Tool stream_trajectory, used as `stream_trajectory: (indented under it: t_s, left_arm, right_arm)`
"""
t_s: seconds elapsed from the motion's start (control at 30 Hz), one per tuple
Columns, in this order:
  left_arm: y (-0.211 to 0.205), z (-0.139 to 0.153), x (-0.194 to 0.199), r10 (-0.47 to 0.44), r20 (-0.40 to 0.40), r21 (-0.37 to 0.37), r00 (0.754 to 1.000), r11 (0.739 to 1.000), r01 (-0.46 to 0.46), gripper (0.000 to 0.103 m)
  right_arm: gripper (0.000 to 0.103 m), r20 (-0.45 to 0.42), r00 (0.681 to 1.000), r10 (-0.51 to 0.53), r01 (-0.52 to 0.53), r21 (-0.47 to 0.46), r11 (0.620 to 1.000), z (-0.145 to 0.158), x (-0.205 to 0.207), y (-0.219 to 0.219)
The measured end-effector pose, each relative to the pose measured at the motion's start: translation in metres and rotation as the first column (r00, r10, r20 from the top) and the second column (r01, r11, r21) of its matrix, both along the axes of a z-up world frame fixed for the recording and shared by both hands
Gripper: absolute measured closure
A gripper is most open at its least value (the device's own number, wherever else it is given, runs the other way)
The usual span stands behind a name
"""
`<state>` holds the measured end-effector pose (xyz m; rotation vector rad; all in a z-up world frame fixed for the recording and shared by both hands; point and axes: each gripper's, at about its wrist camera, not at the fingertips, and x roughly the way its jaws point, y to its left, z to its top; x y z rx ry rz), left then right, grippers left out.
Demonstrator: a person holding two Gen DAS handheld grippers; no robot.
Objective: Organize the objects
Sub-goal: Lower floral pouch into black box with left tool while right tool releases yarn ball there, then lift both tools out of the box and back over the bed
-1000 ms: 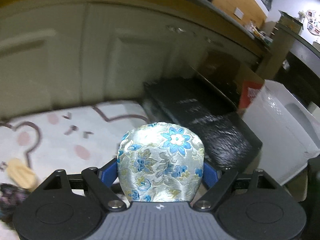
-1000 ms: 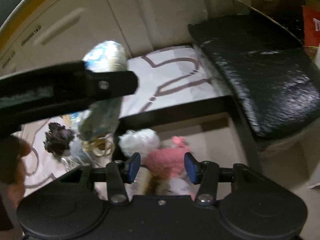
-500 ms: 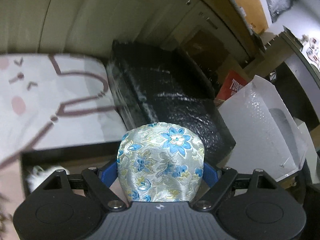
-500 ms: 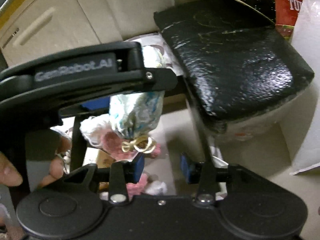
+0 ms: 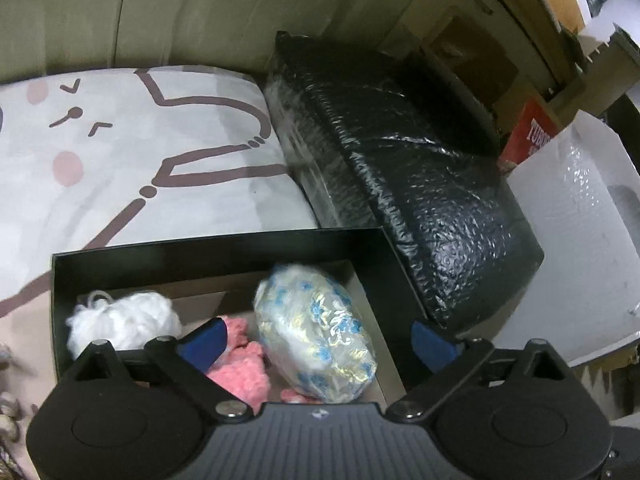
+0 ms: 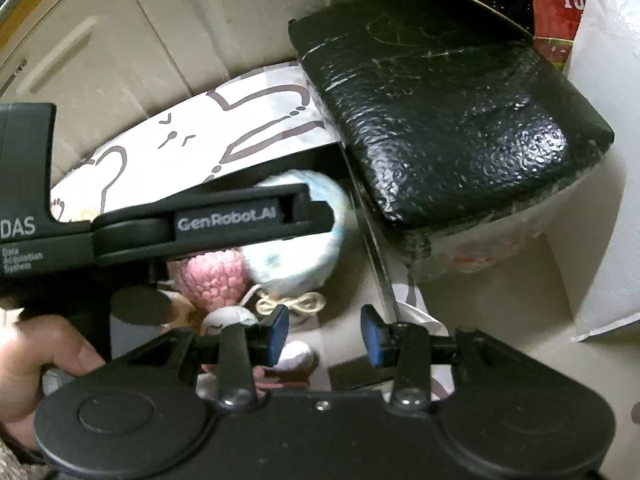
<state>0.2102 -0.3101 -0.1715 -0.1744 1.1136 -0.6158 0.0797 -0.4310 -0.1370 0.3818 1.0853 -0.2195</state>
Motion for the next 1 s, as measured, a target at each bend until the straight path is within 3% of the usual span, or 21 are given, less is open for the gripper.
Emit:
stream_trajectory:
  t_s: [0.37, 1.0]
  left_arm:
    - [0.009, 0.021, -0.006, -0.027, 0.041, 0.049, 0.999, 0.998, 0.025, 0.005]
    - [0.072, 0.098, -0.033, 0.020, 0.172, 0.130, 0.985, 0.991, -0.043, 0.005]
  right_arm:
    - [0.062, 0.035, 0.999, -0.040, 0.040, -0.002, 0.999, 0.007, -0.001, -0.002]
    - [0.061, 0.148, 0.984, -0.095, 0.103, -0.049, 0.993, 0.056, -0.023, 0.009]
